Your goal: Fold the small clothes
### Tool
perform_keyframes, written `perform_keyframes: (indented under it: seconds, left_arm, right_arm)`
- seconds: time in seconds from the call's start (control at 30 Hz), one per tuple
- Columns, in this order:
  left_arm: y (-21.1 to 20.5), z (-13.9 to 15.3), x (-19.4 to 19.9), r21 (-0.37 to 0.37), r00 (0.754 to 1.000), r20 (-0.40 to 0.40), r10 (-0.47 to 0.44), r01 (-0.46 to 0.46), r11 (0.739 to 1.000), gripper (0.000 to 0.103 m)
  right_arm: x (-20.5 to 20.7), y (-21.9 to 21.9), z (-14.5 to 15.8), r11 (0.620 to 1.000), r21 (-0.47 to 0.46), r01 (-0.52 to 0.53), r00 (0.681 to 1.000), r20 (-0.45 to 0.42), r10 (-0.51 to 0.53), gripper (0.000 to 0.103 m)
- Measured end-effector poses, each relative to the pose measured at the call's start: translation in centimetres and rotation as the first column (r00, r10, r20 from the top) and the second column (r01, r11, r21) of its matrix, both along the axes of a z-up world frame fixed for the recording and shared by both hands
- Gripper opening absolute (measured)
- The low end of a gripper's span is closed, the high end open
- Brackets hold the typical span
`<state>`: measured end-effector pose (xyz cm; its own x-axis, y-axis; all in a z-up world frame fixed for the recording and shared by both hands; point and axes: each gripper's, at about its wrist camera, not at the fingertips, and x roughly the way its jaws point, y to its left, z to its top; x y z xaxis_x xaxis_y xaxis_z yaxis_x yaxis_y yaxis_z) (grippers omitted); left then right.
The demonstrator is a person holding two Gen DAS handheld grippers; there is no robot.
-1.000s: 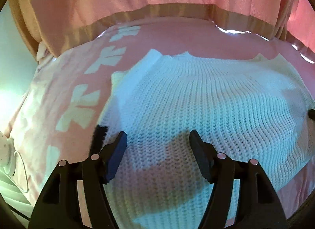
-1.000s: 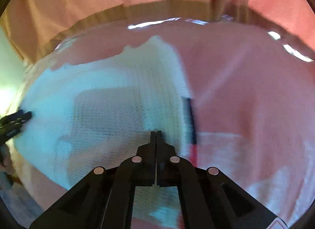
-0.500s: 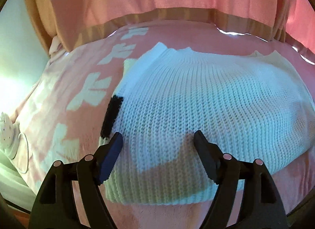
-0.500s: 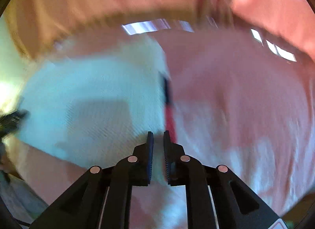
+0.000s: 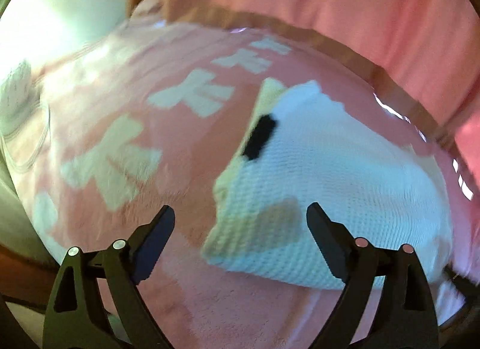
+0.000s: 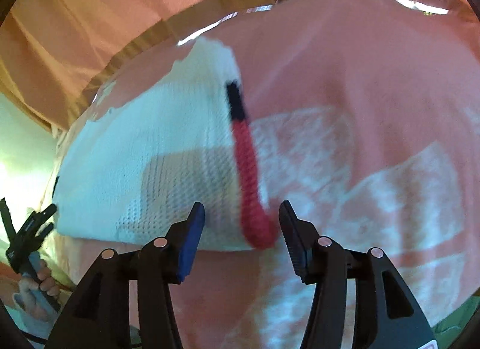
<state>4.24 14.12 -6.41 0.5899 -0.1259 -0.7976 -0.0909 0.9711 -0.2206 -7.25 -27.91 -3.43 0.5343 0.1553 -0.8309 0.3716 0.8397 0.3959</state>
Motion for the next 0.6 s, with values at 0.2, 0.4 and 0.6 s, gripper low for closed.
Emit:
perform_keyframes:
  seconds: [0.2, 0.4, 0.6]
  left_arm:
    - [1.6, -2.5, 1.2, -0.198, 0.993, -0.107, 0.054, -0.074, 0.977, 0.086]
    - [0.6, -1.4, 1.5, -0.299, 0.989, -0.135, -0.059, 0.016, 0.954, 0.023]
    - [1.7, 0.9, -1.8, -0.215, 0.981, -0.151, -0.122, 0.089, 0.973, 0.019]
  right_arm:
    - [1.3, 2.1, -0.8, 1.0, -0.002, -0.025, 0.999, 0.022, 0.025, 0.061]
    - [1.1, 1.5, 1.2, 1.0, 0.002, -0.018, 0.994, 0.11, 0.017, 0.012]
    - [-4.0, 1.0, 4.2, 0.987, -0.159, -0.015, 0.997, 0.069, 0.026, 0.013]
